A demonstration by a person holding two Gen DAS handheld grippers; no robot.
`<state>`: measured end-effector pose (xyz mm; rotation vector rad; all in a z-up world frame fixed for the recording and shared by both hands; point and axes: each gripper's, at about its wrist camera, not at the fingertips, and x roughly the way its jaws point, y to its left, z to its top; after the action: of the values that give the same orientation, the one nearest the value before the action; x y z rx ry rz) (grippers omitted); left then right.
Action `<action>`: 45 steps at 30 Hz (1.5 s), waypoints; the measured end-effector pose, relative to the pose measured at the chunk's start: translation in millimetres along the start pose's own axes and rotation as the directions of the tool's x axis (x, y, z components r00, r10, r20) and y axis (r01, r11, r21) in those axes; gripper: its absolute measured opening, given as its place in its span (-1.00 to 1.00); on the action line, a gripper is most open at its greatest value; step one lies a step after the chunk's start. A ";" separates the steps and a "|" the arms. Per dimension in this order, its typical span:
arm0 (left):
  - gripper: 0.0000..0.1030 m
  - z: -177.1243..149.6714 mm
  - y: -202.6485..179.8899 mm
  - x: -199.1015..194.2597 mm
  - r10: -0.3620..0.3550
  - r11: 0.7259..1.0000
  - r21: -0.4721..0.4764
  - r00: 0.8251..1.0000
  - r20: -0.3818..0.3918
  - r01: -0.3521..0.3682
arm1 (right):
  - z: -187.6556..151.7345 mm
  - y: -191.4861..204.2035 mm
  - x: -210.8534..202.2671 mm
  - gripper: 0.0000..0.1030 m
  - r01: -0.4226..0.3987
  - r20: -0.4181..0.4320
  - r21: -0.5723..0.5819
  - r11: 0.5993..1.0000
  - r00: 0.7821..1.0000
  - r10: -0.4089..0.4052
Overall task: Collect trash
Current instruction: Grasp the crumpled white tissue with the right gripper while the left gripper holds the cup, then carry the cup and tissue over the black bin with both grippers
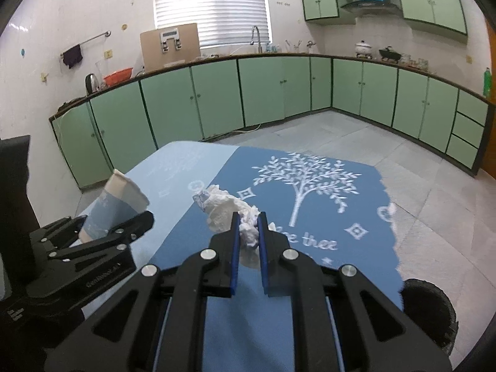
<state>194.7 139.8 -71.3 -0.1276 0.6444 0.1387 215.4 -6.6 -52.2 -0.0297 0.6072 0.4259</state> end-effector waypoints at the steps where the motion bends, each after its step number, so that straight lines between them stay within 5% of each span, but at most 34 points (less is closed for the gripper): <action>1: 0.02 0.3 -5.5 -3.3 -0.006 1.000 0.009 1.000 0.004 0.006 | -0.5 -4.1 -7.4 -0.80 0.008 0.008 0.003 1.000 1.000 -0.008; 14: 0.02 -4.9 -85.4 -43.0 -0.160 0.981 0.109 0.987 0.008 0.158 | -12.9 -59.7 -82.5 -0.80 0.105 0.073 0.065 0.992 0.991 -0.110; 29: 0.02 -24.5 -155.6 -67.3 -0.250 0.948 0.201 0.968 -0.004 0.245 | -45.5 -114.0 -140.2 -0.80 0.195 0.101 0.144 0.970 0.972 -0.210; 45: 0.02 -42.7 -245.0 -54.7 -0.385 0.879 0.281 0.921 -0.059 0.386 | -85.3 -195.1 -182.1 -0.80 0.348 0.068 0.223 0.911 0.926 -0.370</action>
<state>167.5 -112.7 -53.6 0.0271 0.6222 -0.3428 111.9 -266.6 -39.5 0.0798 0.5211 0.0033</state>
